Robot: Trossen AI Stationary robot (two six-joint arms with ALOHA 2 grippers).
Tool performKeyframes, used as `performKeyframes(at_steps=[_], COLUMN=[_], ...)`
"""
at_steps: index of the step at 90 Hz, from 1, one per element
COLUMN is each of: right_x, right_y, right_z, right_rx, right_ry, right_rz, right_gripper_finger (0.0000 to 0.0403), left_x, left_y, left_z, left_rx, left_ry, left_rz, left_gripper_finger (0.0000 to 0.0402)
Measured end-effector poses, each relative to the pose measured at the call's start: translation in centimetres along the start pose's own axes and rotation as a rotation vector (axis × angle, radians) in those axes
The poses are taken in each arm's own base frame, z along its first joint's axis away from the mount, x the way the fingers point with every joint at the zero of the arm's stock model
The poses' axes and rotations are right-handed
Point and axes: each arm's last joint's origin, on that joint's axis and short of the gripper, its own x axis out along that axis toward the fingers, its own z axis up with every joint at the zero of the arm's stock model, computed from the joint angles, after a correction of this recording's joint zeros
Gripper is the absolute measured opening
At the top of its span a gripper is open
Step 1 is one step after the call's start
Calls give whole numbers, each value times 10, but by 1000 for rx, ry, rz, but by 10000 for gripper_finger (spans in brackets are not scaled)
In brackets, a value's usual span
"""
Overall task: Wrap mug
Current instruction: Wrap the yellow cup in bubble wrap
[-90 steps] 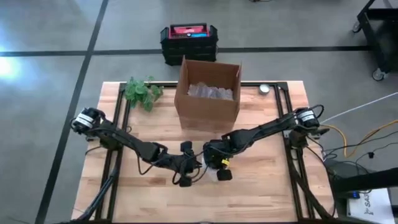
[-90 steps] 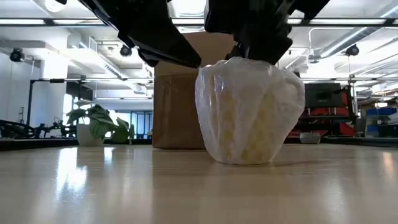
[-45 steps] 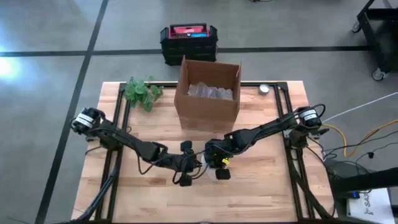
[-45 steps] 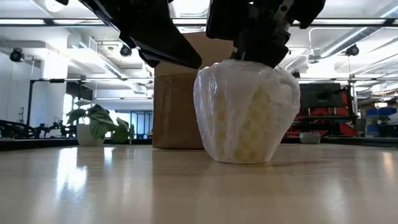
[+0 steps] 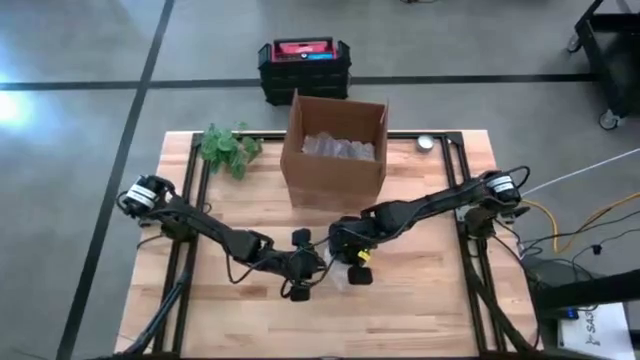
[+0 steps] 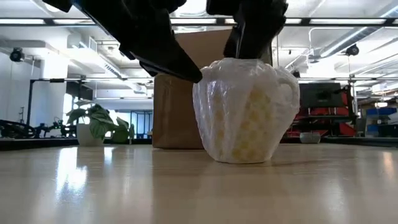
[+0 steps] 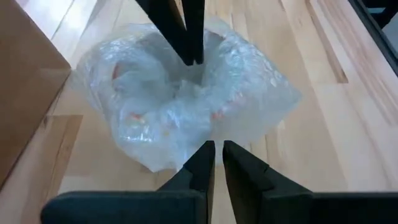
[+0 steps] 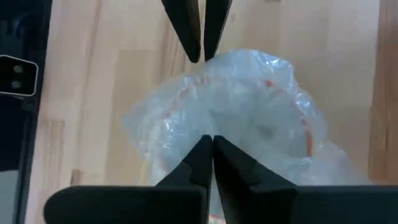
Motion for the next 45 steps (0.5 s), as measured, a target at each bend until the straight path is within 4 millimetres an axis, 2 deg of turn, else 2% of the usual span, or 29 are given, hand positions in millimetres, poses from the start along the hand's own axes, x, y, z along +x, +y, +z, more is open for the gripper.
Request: performKeyframes(at_steps=[12, 20, 45], right_x=[-3, 3, 43], right_y=[-1, -2, -9], right_z=[5, 8, 6], right_rx=[3, -3, -16], right_ry=[-56, -79, -11], right_rz=[-86, -101, -110], right_gripper_finger=[0, 0, 0], left_x=[0, 0, 0], left_y=[0, 0, 0], left_z=[0, 0, -1], left_rx=[0, 1, 2], left_ry=[0, 1, 6], left_rz=[0, 0, 1], left_gripper_finger=[20, 20, 20])
